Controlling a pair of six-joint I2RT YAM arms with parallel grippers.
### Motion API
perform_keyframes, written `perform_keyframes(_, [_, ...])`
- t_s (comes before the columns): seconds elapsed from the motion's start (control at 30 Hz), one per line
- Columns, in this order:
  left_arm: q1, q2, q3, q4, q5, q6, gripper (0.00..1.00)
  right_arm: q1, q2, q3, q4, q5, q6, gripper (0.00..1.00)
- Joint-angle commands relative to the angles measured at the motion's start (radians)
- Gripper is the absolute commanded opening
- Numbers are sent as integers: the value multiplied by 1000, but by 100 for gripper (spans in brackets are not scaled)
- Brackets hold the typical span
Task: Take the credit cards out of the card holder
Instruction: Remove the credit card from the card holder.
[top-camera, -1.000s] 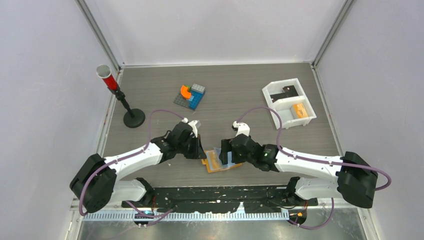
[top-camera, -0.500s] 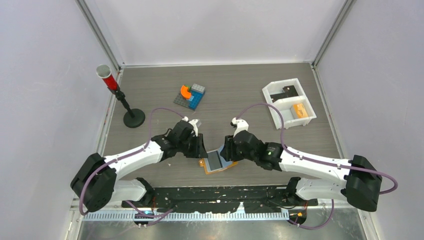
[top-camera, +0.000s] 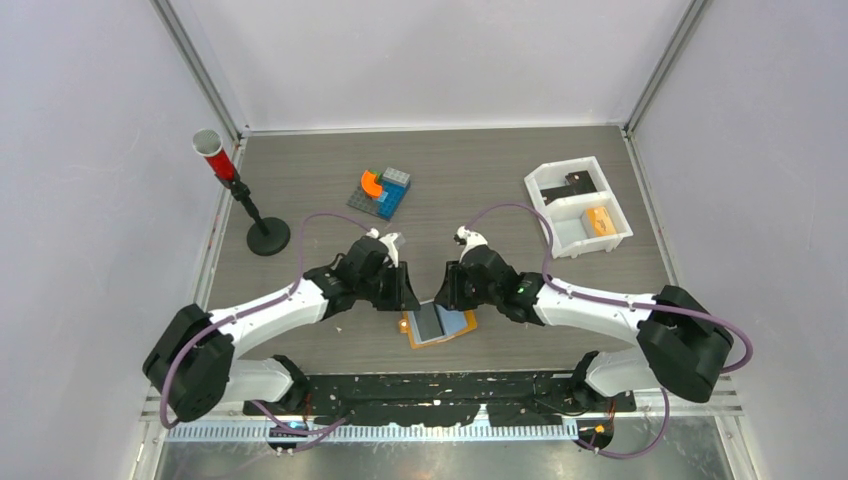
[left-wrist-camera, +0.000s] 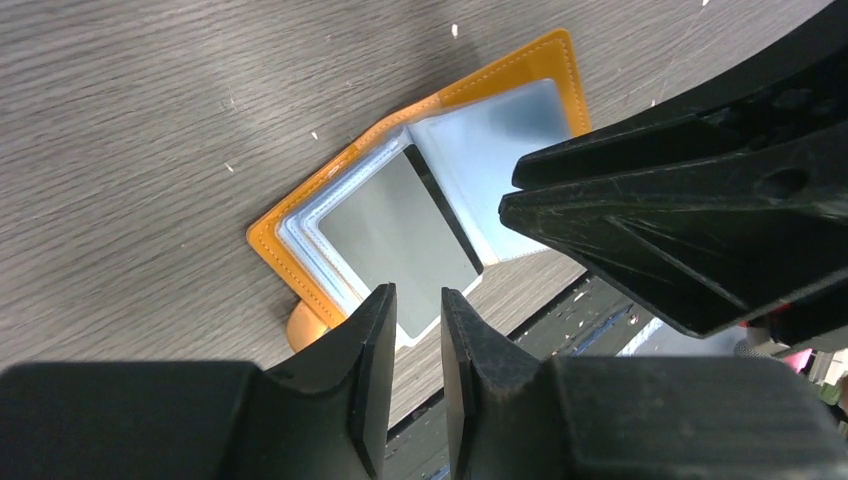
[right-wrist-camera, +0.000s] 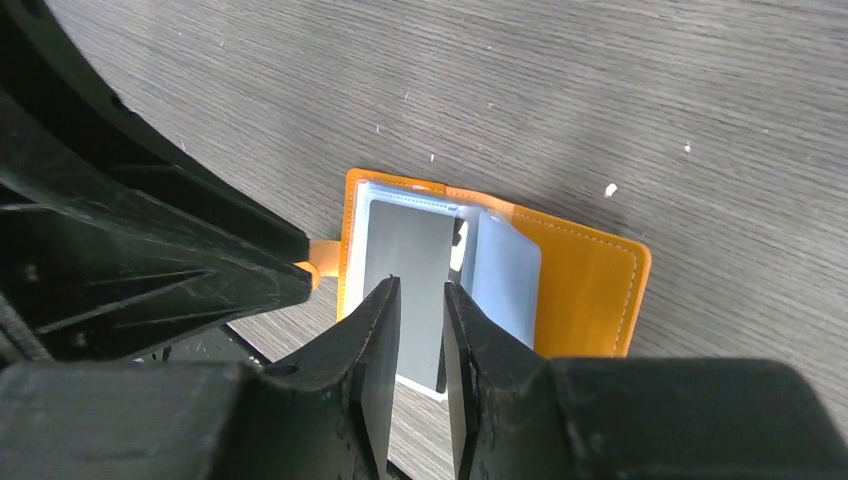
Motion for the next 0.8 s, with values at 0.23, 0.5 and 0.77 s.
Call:
perform_keyframes(0.23, [-1, 97, -9, 67, 7, 6, 21, -61, 67, -99, 255, -230, 8, 31])
perform_keyframes(0.5, [-1, 111, -41, 63, -32, 18, 18, -70, 126, -131, 338, -289, 45, 30])
perform_keyframes(0.77, [-1, 144, -32, 73, -35, 21, 16, -79, 122, -128, 281, -255, 37, 30])
